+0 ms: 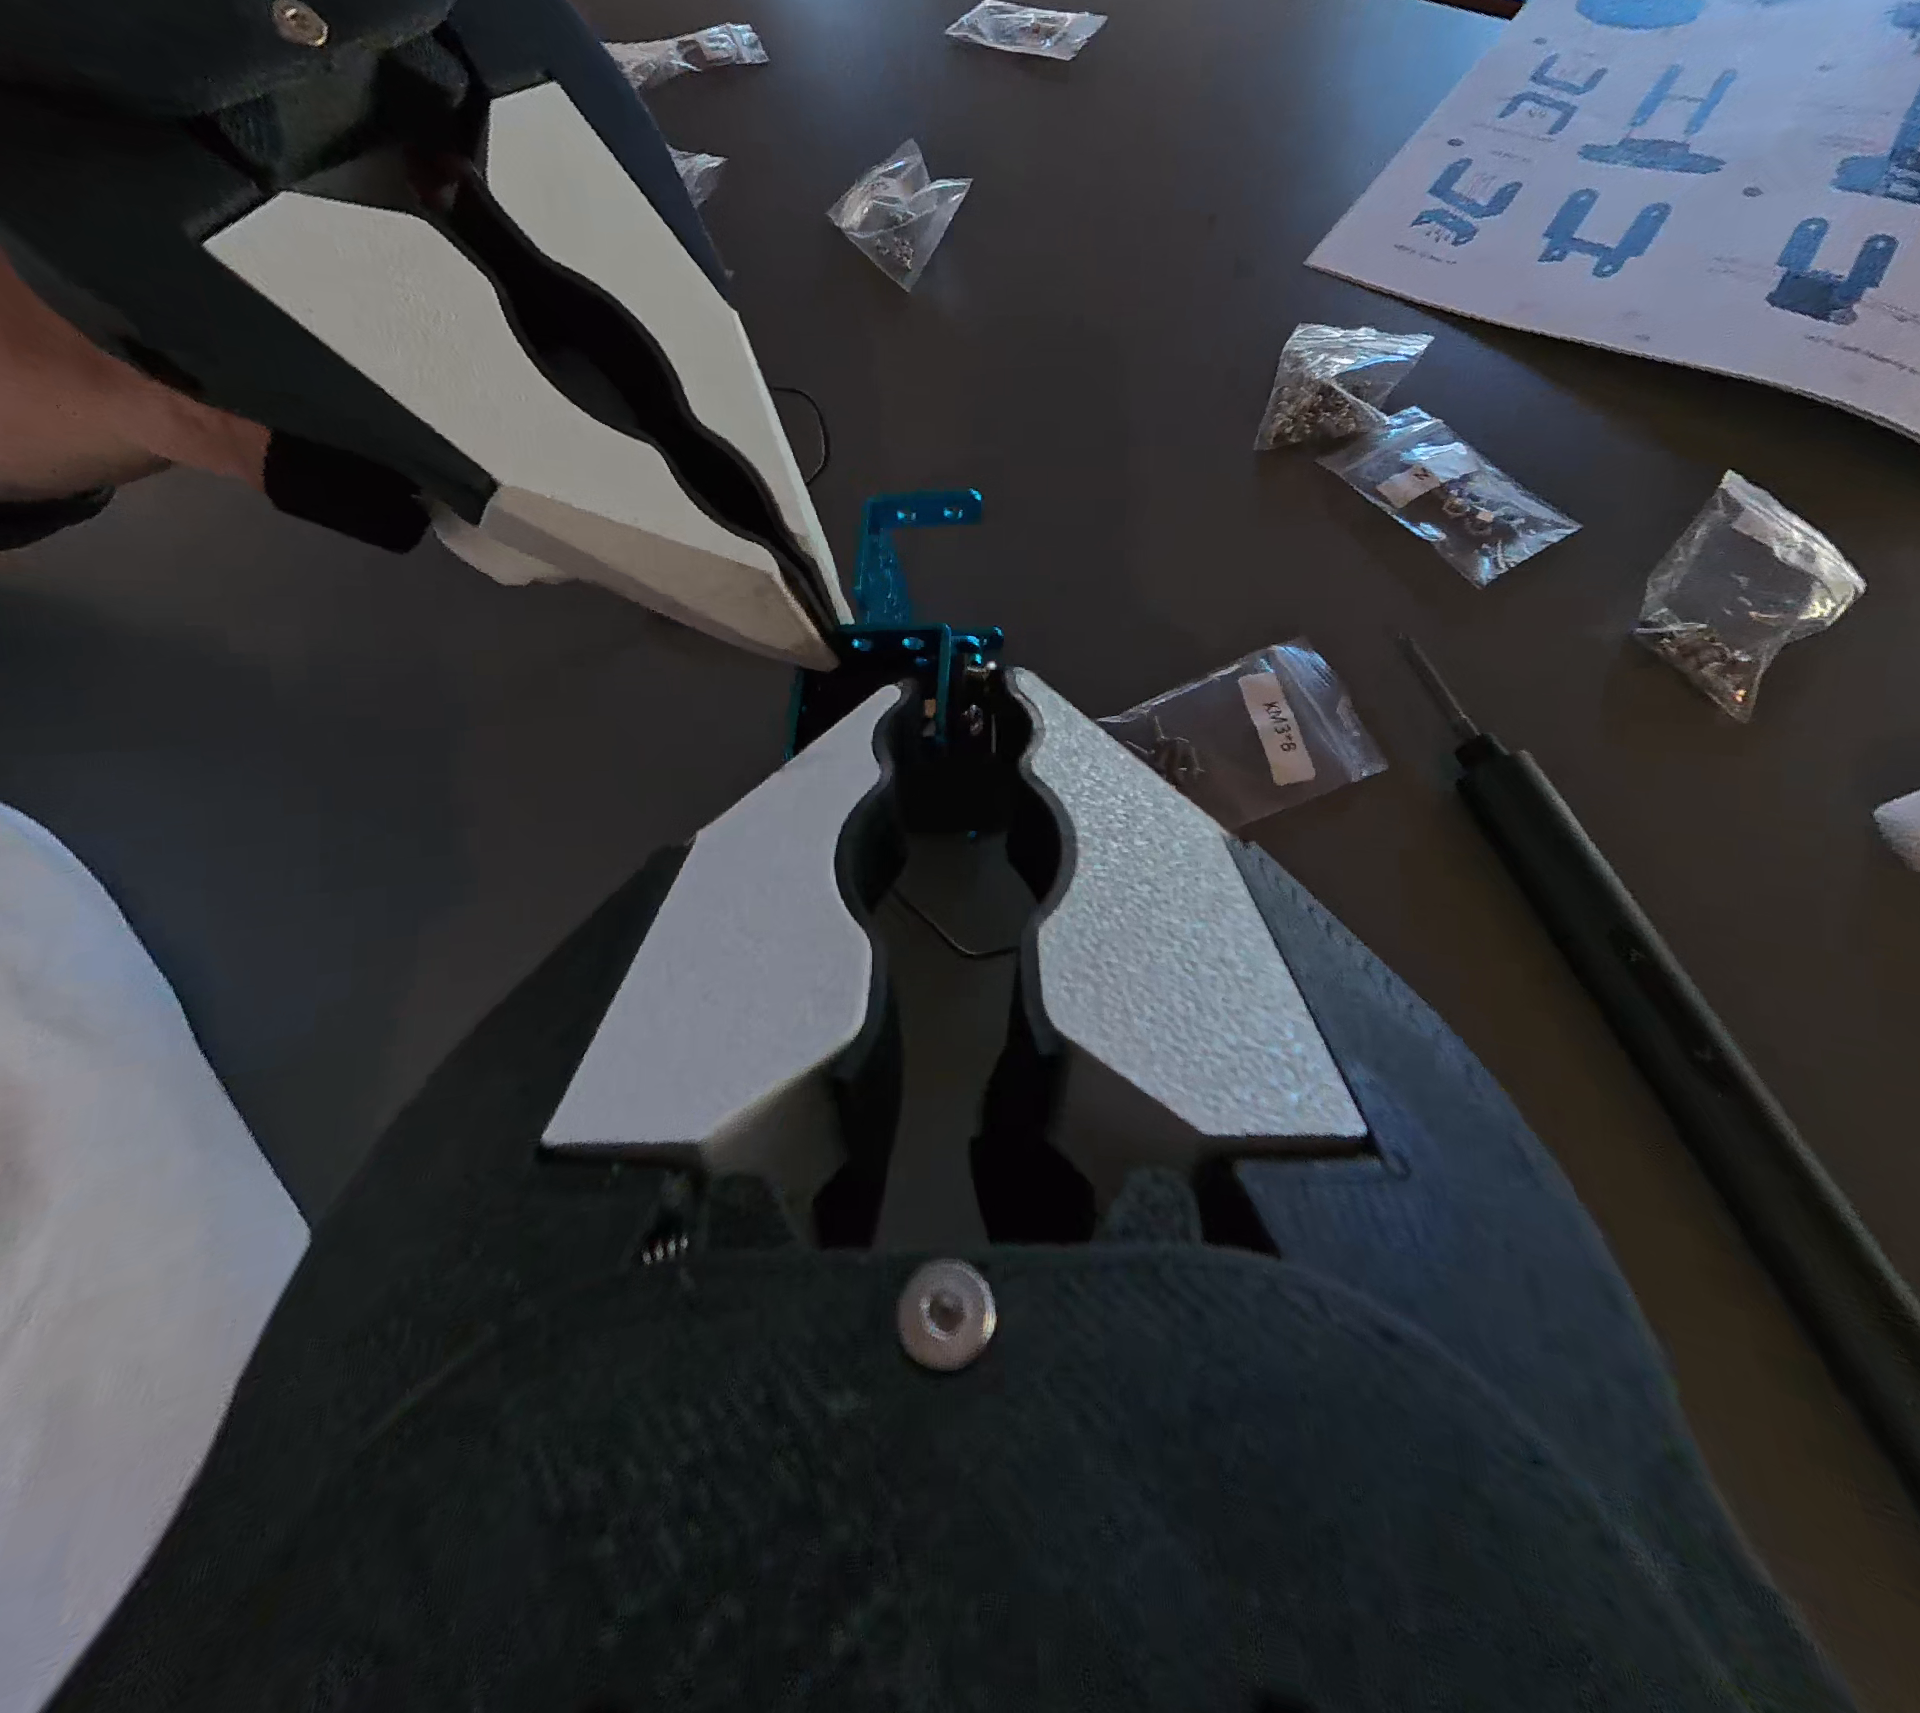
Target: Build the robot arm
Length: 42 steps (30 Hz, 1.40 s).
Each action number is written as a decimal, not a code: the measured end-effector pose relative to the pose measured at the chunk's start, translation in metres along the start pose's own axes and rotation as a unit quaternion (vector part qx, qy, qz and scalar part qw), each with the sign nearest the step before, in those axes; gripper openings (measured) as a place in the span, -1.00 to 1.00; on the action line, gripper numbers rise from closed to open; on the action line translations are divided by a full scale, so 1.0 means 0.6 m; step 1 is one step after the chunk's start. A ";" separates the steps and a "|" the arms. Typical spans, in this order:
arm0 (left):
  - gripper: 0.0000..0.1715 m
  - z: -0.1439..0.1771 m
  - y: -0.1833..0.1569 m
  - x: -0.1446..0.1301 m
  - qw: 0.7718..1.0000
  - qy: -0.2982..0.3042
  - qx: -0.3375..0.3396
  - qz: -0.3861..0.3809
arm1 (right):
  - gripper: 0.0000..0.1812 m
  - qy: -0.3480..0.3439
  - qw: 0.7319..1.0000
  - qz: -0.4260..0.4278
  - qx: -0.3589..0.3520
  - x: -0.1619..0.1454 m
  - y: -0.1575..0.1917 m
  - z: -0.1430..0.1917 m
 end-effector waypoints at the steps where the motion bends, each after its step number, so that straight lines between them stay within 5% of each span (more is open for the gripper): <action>1: -0.99 0.000 0.000 0.000 1.000 0.000 0.000 -0.002 | -0.84 0.002 1.000 0.016 0.003 0.000 0.000 0.001; 17: -0.99 -0.003 0.007 0.001 1.000 -0.011 -0.016 0.007 | -0.69 0.060 0.993 0.035 0.094 0.017 -0.022 -0.008; 32: -0.99 -0.002 0.003 -0.002 1.000 -0.013 -0.008 0.004 | -0.87 0.065 0.997 0.025 -0.018 0.020 -0.001 -0.013; 42: -0.99 -0.001 0.008 -0.007 0.999 -0.020 -0.025 0.017 | -0.86 0.053 0.998 0.021 0.002 0.017 -0.003 -0.012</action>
Point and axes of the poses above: each gripper's, where its closed fingertips meet, z back along the fingers, x out of its top, y = z × x across the jaws, the point moved 9 cm from there along z, back along the fingers, and after that the axes turned 11 degrees about x, right-handed, at the moved point
